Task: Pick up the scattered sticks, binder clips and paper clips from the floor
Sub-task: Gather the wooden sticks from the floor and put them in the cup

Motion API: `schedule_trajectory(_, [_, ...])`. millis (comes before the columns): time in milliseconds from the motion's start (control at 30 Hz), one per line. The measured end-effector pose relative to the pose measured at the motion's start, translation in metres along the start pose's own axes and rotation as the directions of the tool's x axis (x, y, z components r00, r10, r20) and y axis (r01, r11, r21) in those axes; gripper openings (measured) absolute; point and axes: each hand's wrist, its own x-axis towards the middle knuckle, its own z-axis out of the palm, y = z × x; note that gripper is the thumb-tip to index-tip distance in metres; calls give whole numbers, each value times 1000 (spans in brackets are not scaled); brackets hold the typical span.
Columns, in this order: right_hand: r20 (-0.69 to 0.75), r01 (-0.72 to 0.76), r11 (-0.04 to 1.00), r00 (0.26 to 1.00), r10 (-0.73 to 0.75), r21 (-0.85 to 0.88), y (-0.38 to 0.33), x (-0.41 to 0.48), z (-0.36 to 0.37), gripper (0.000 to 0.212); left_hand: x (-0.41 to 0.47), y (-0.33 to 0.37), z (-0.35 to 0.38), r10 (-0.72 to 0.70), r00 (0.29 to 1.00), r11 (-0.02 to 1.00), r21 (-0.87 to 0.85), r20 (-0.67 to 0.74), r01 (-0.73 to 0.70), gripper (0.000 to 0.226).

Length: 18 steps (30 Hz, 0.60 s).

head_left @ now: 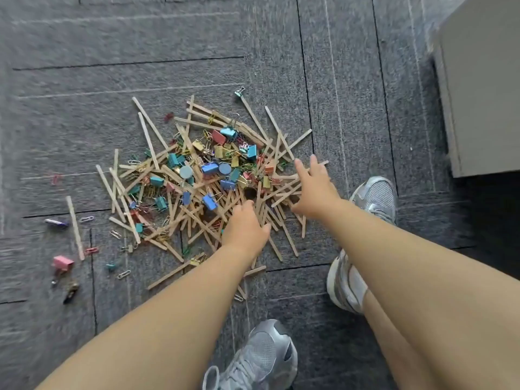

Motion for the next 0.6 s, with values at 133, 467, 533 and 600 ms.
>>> schedule_trajectory(133, [-43,81,970,995,-93,-228,16,-11,33,107,8,1,11,-160,978,979,102,-137,175,76])
schedule_trajectory(467, [-47,183,957,979,-198,-226,10,11,31,15,25,11,18,-249,962,964,-127,-113,234,15])
schedule_trajectory(533, [89,236,940,971,-220,-247,11,16,18,8,25,13,10,-247,966,958,-167,-71,232,14])
schedule_trajectory(600, [216,242,957,955,-206,-159,14,20,9,17,22,15,1,-224,974,957,-195,-26,215,16])
